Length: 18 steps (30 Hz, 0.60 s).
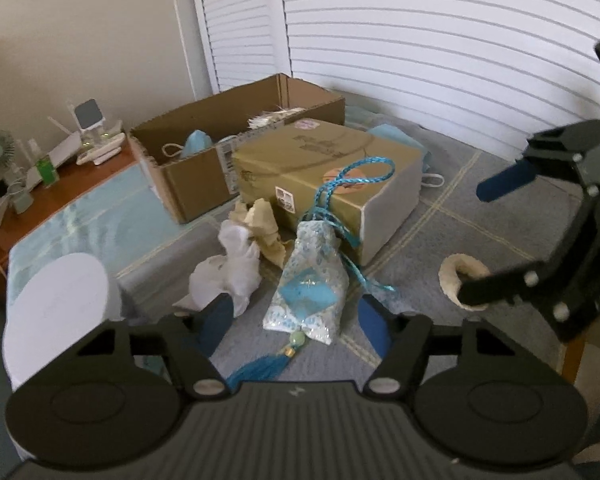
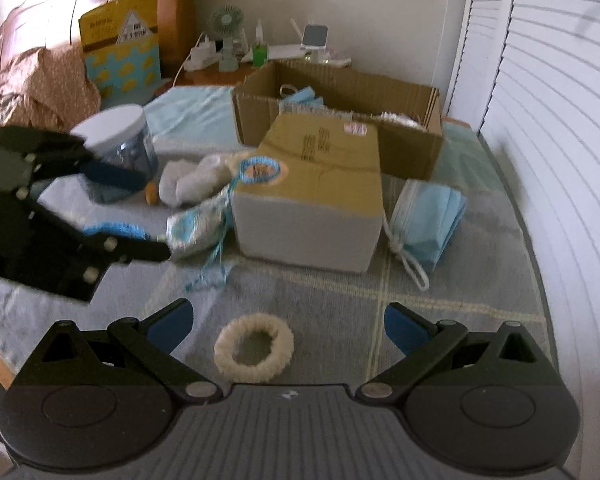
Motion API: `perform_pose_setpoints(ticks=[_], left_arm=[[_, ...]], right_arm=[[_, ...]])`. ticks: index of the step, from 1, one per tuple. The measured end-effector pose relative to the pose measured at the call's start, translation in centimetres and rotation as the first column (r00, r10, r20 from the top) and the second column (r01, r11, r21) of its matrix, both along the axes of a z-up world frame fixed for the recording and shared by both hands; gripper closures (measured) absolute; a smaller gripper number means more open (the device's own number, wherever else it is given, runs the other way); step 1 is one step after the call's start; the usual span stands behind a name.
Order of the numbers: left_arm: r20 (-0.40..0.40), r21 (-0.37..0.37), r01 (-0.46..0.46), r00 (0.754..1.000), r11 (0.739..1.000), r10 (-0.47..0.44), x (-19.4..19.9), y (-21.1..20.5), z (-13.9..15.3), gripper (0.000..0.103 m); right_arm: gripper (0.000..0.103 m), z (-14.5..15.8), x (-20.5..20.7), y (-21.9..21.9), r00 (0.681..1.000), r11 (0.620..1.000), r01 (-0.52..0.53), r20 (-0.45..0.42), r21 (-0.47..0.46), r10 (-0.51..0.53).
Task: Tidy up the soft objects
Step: 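Grasp the blue patterned sachet with the left gripper while the right gripper grasps the cream scrunchie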
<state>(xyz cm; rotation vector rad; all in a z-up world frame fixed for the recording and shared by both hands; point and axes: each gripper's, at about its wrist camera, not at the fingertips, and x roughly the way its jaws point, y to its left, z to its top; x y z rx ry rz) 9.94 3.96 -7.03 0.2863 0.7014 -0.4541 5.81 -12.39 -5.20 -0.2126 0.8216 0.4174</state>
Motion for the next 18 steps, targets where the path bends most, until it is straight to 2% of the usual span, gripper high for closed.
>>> perform_pose_setpoints(ticks=[13,18], left_arm=[[-0.050,0.000,0.058,0.997,0.998,-0.058,2.7,-1.9,-1.6,0.047],[-0.053,-0.007,0.074,0.996,0.997,-0.075,3.0,-1.7,-1.6,0.047]], right_arm=[[0.000,-1.5,-0.2,0.0,0.999,0.999,-0.030,-0.024,-0.019,0.029],[0.000,-1.8,-0.3,0.1,0.999,0.998,-0.047,-0.025,-0.033,0.046]])
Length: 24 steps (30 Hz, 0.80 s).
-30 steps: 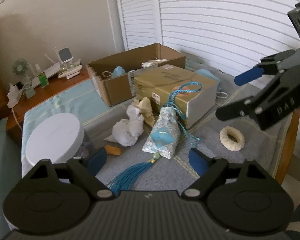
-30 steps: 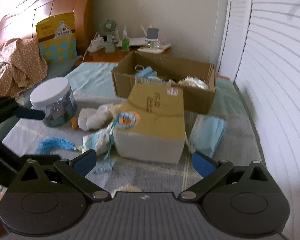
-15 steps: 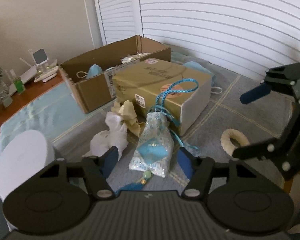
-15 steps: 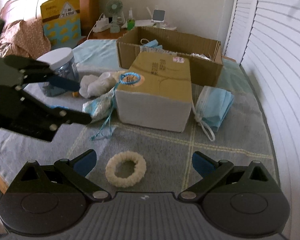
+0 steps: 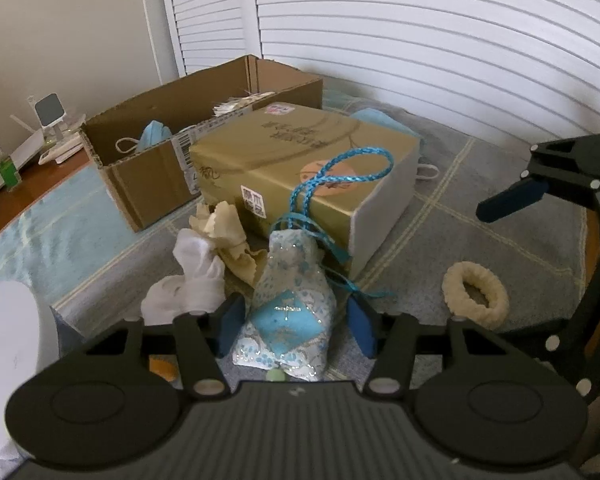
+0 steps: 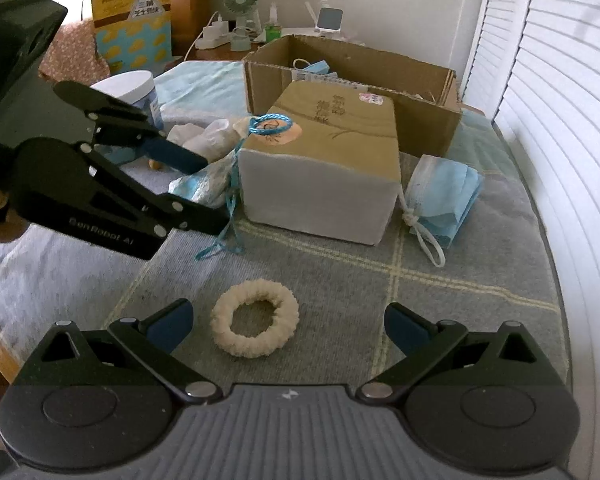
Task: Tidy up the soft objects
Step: 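Grasp the blue patterned sachet with the left gripper while the right gripper grasps the cream scrunchie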
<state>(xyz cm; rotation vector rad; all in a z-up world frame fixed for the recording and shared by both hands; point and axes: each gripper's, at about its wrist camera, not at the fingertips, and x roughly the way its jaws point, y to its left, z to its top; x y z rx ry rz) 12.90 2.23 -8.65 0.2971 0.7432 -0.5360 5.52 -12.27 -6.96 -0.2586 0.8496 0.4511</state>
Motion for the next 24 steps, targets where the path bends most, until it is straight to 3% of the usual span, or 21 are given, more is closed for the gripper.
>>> perform_pose_setpoints(ticks=[7,12,20,22,24], left_arm=[[-0.025,-0.048,-0.016,1.000,0.999,0.015,0.9,0.7,-0.2,0.047],[-0.033,-0.054,-0.002,0.999,0.999,0.000,0.7,0.7,-0.1,0.053],[-0.045,-0.037,0.010,0.999,0.999,-0.011,0.2,1.1,0.1,0.053],[-0.049,-0.036,0.004,0.999,0.999,-0.006,0.2,1.1,0.2,0.061],[-0.052,-0.030,0.006,0.999,1.000,-0.008,0.2,1.0,0.3,0.062]], right_arm=[[0.003,-0.4,-0.5,0.8,0.999,0.999,-0.036,0.010,-0.022,0.036],[0.018,-0.2,-0.6,1.3,0.998,0.998,-0.062,0.003,-0.012,0.062],[0.036,0.1,-0.6,1.0,0.999,0.999,-0.053,-0.008,0.007,0.053],[0.043,0.2,-0.6,0.8,0.999,0.999,-0.042,-0.004,0.003,0.042],[0.052,0.3,-0.6,0.8,0.999,0.999,-0.038,-0.003,0.002,0.038]])
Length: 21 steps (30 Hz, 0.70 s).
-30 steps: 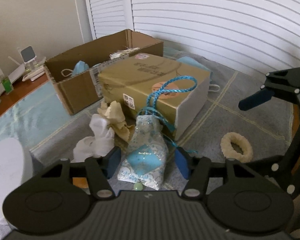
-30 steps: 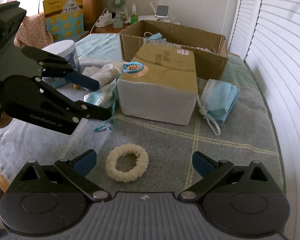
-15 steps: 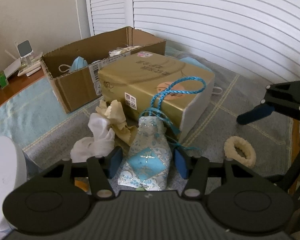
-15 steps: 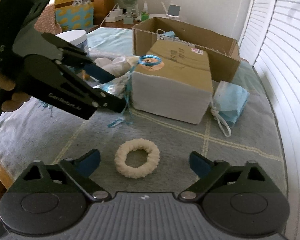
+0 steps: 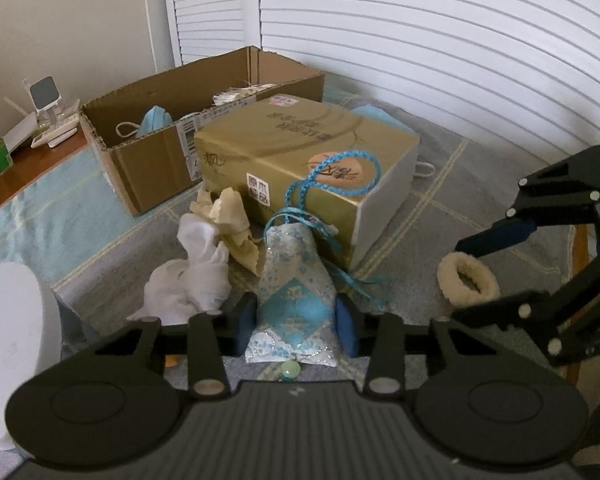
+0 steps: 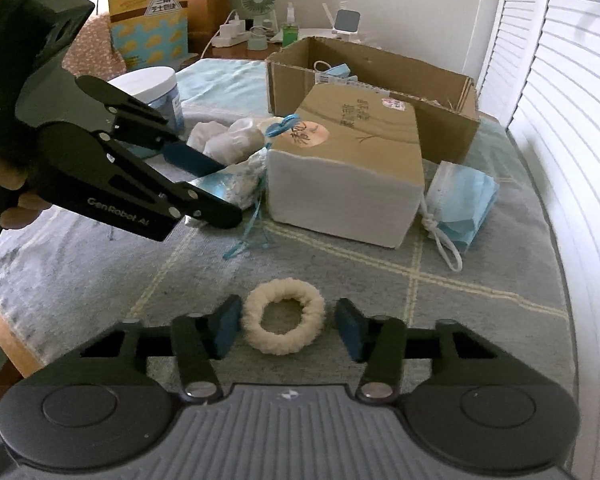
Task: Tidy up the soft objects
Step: 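Grasp the blue patterned sachet with the left gripper while the right gripper grasps the cream scrunchie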
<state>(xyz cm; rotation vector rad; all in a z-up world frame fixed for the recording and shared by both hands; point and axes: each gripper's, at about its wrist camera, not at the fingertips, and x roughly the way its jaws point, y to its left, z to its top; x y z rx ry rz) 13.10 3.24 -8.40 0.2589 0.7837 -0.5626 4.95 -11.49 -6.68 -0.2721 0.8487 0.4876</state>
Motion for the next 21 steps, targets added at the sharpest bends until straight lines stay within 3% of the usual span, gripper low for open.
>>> perform_pose_setpoints(ticks=[6,21], left_arm=[[0.003,0.022,0.008,1.000,1.000,-0.008,-0.4,0.0,0.4,0.071],[0.025,0.064,0.019,0.999,0.998,-0.021,-3.0,1.6,3.6,0.074]], right_arm=[[0.062,0.1,-0.3,0.0,1.000,1.000,0.004,0.002,-0.003,-0.004],[0.063,2.8,-1.1,-0.4,0.999,1.000,-0.011,0.039,0.022,0.010]])
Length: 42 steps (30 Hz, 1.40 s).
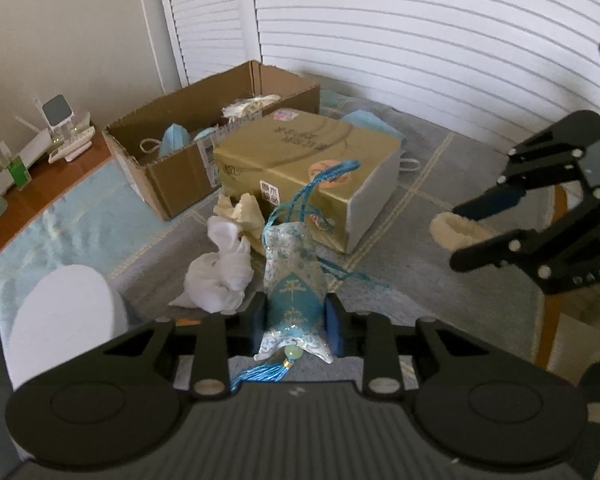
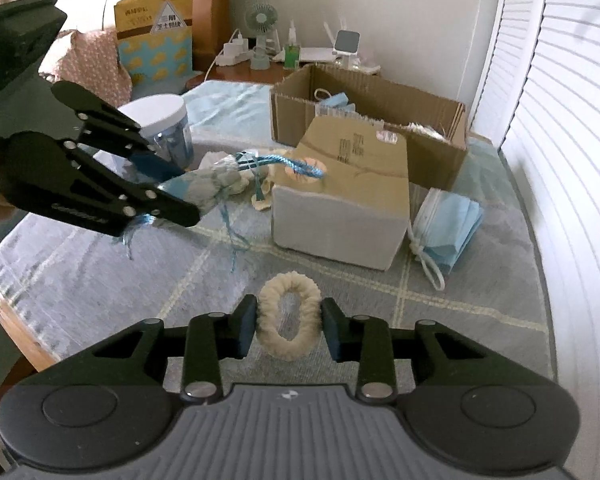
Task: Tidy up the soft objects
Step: 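Grasp the blue patterned sachet with the left gripper while the right gripper grasps the cream scrunchie, then carry the sachet into the cardboard box and open the left gripper while the right gripper lifts the scrunchie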
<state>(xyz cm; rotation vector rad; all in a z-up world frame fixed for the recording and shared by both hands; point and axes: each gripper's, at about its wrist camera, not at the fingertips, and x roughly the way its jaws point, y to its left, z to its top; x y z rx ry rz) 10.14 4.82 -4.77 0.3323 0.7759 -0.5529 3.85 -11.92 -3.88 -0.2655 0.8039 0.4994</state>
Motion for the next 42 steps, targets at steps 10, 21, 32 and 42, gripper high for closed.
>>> perform_pose_setpoints(ticks=[10,21,32,42], left_arm=[[0.029,0.015,0.008,1.000,1.000,-0.008,-0.4,1.6,4.4,0.074],[0.161,0.078,0.067,0.984,0.995,-0.079,3.9,-0.3,8.9,0.074],[0.254,0.164,0.143,0.950,0.976,-0.182,13.2,-5.1,11.4,0.074],[0.237,0.224,0.168,0.946,0.960,-0.221,20.2,-8.5,9.4,0.074]], right_arm=[[0.063,1.7,-0.7,0.5,0.999,1.000,-0.027,0.047,0.003,0.027],[0.063,2.6,-0.6,0.1,0.998,0.999,-0.024,0.060,0.038,0.021],[0.063,2.8,0.8,-1.4,0.998,0.997,0.030,0.059,0.074,-0.034],[0.063,2.0,3.0,-2.8,0.996,0.990,0.086,0.026,0.111,-0.089]])
